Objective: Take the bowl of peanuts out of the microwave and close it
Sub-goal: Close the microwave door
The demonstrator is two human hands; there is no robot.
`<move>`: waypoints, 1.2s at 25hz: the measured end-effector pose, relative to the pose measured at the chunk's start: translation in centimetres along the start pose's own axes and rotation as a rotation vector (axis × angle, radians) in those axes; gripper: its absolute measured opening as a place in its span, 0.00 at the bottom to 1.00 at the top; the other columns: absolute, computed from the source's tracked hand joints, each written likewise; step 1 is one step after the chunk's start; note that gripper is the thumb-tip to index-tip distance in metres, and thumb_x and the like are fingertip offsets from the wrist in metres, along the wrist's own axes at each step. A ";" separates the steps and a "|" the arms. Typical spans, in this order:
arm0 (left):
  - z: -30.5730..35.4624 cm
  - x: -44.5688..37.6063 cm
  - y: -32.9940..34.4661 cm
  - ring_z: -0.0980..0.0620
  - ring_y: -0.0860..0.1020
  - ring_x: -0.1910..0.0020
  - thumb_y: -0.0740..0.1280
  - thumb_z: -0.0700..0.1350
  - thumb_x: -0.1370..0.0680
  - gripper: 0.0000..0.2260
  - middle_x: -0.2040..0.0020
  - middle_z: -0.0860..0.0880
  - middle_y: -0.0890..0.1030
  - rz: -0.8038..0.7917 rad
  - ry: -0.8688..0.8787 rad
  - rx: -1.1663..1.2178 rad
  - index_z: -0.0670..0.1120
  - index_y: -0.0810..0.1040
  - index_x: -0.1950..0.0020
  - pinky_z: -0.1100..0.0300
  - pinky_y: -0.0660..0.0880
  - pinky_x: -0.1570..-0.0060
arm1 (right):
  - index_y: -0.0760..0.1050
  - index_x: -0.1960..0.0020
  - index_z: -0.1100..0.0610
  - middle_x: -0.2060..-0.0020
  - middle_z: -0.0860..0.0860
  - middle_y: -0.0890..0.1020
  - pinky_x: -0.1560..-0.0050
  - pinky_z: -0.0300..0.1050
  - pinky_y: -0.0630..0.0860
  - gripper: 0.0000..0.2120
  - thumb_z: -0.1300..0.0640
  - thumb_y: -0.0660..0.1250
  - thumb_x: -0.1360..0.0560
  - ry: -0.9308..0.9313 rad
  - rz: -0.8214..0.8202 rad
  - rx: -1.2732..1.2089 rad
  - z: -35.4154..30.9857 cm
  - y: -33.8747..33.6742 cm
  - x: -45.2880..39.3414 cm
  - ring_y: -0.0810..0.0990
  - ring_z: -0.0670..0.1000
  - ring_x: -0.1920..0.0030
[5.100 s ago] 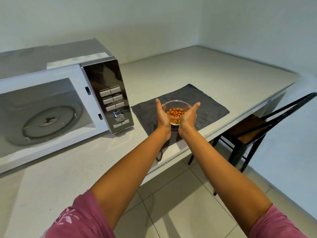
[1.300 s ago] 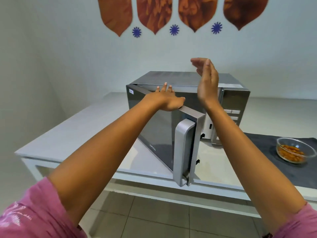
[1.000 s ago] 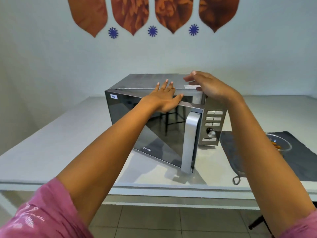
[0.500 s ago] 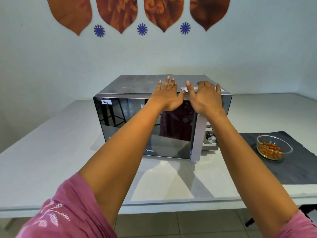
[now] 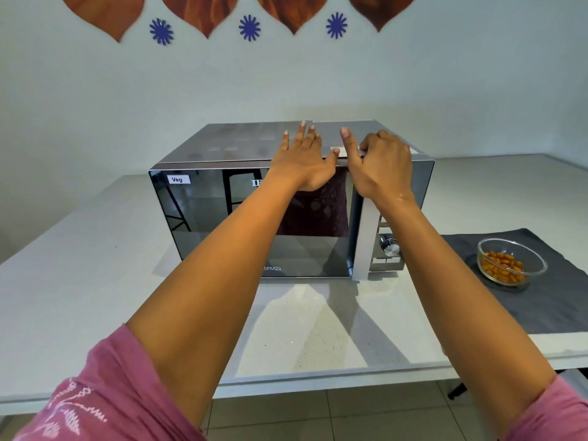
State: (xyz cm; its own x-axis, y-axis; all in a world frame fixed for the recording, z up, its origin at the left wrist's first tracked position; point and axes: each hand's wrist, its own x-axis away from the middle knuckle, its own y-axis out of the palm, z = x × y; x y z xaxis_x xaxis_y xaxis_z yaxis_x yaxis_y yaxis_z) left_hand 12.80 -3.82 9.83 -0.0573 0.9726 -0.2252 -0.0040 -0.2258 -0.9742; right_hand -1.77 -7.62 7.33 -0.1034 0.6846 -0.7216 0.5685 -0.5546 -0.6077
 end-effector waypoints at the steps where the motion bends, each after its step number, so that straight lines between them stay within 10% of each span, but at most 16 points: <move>1: 0.0 -0.1 0.0 0.49 0.36 0.22 0.41 0.60 0.17 0.31 0.19 0.46 0.42 0.005 -0.004 -0.001 0.42 0.45 0.20 0.47 0.34 0.25 | 0.81 0.53 0.62 0.51 0.58 0.83 0.42 0.54 0.73 0.36 0.33 0.49 0.18 0.004 0.016 -0.011 0.0 0.1 -0.1 0.80 0.59 0.48; 20: 1.0 1.1 0.7 0.47 0.43 0.21 0.44 0.58 0.17 0.31 0.19 0.43 0.51 0.200 -0.078 0.044 0.39 0.50 0.20 0.48 0.41 0.23 | 0.80 0.53 0.61 0.51 0.55 0.83 0.42 0.52 0.70 0.26 0.40 0.56 0.18 0.050 0.069 -0.069 0.2 0.3 -0.1 0.78 0.57 0.47; 30: 0.7 4.3 1.3 0.48 0.44 0.21 0.47 0.56 0.16 0.30 0.19 0.43 0.49 0.329 0.018 0.102 0.39 0.47 0.20 0.52 0.43 0.22 | 0.73 0.33 0.59 0.36 0.56 0.77 0.30 0.53 0.66 0.24 0.41 0.57 0.18 -0.041 0.042 -0.144 0.2 0.2 2.2 0.74 0.56 0.34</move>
State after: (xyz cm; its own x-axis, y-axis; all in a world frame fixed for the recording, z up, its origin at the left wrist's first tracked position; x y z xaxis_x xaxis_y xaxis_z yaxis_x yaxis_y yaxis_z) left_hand 11.81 0.00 7.57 -0.0541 0.8474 -0.5282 -0.0878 -0.5310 -0.8428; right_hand -2.04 -6.27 5.59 -0.1089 0.6407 -0.7600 0.6836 -0.5068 -0.5252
